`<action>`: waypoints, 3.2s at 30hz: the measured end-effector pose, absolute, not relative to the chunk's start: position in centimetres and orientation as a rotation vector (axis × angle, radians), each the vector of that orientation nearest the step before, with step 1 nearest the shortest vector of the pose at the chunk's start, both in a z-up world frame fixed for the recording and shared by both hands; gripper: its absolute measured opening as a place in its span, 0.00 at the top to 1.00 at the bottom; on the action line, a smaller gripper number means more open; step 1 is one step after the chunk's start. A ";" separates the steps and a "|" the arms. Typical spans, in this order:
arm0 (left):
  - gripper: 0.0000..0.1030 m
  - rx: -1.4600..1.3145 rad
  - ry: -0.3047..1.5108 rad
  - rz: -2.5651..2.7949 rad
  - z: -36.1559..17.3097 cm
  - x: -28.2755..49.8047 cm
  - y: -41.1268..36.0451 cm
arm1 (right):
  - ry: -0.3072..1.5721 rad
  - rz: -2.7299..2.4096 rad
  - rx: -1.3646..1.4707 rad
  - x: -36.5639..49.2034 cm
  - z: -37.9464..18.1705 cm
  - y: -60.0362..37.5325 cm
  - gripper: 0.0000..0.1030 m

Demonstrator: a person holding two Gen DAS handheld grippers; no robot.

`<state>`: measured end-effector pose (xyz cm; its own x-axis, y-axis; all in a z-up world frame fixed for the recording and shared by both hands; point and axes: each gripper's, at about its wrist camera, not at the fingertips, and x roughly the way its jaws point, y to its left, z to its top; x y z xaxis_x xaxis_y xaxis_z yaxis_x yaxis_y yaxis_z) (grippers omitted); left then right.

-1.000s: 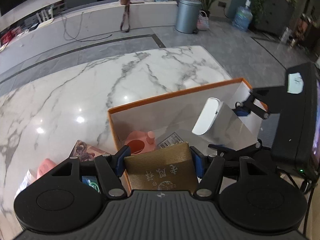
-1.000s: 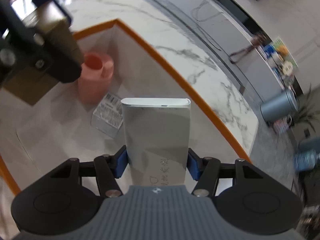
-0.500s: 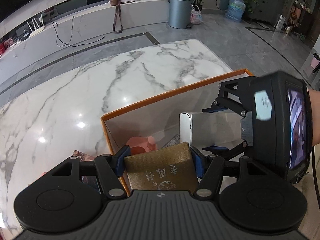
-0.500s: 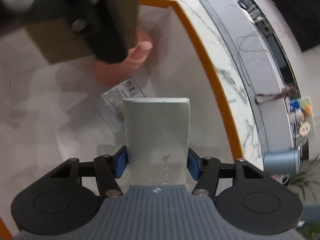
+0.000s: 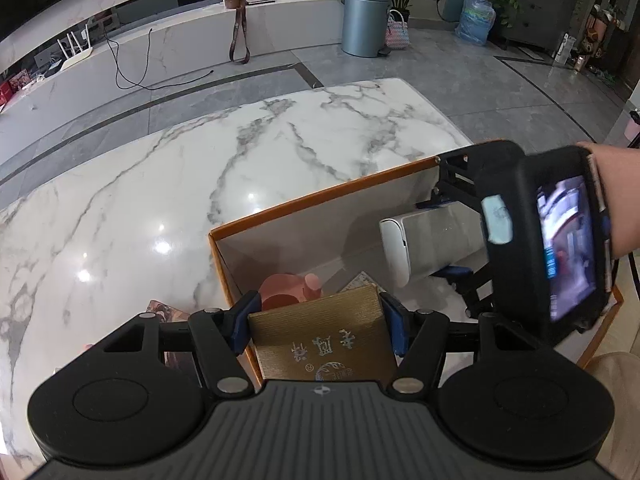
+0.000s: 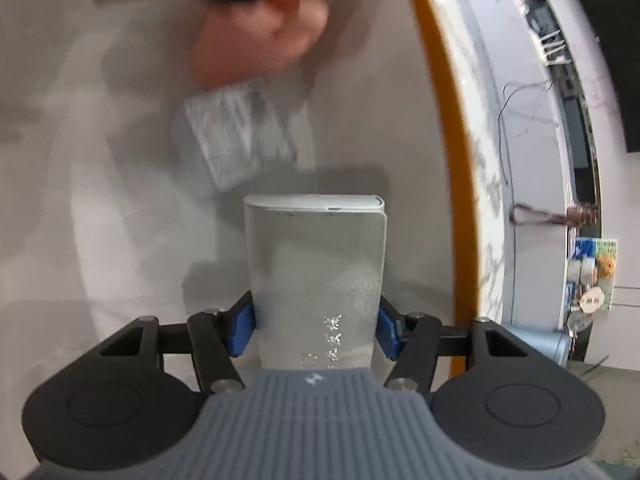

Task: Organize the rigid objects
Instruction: 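Lift the white box and brown box and carry both toward the orange box, then lower the white box into the orange box and open the right tool, then lower the brown box into the orange box and open the left tool, then withdraw both tools from the orange box toward the loose toiletries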

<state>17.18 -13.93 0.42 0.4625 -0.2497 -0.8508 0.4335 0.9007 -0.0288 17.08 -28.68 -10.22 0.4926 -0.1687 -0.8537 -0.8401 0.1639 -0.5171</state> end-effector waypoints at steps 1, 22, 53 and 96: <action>0.29 0.204 1.006 -0.428 0.4 17.2 -14.0 | 0.978 0.608 -1.360 16.9 -10.5 -28.9 0.42; 0.29 0.317 1.083 -0.471 -1.1 15.9 -15.8 | 0.914 0.549 -1.034 16.0 -7.8 -29.6 0.35; 0.29 0.625 1.116 -0.404 -5.5 15.0 -20.0 | 1.064 0.444 -0.483 13.5 -7.5 -30.0 0.47; 0.33 0.300 0.959 -0.364 -0.5 14.6 -14.6 | 1.226 0.486 -0.368 14.1 -7.5 -28.0 0.49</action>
<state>14.62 -14.61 -0.53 0.5223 -0.1674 -0.8362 0.4289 0.8990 0.0879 14.14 -27.99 -7.54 0.2583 0.1557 -0.9534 -0.5401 0.8416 -0.0089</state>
